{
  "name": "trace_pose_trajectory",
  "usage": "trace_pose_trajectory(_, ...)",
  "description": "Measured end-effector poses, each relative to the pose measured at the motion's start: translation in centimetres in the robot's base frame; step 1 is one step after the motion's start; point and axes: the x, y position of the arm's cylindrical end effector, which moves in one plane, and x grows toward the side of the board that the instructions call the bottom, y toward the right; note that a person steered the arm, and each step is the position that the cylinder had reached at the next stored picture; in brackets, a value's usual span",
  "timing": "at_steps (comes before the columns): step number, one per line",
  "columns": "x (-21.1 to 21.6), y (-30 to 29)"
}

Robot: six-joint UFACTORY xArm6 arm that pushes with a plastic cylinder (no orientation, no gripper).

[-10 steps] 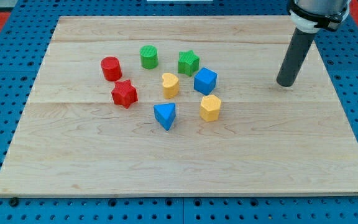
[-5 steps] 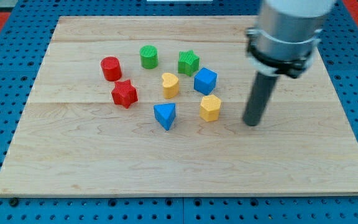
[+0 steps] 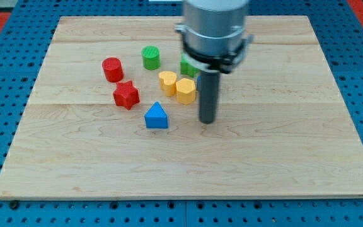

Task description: Move the yellow blocks towards the red blocks

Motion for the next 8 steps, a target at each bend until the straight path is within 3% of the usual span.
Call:
trace_pose_trajectory(1,-3.3,0.7)
trace_pose_trajectory(3,-8.6,-9.2)
trace_pose_trajectory(4,-8.7,-8.9)
trace_pose_trajectory(5,-8.5,-4.6)
trace_pose_trajectory(6,-5.8,-2.4)
trace_pose_trajectory(7,-4.5,-8.0)
trace_pose_trajectory(8,-5.6,-8.3)
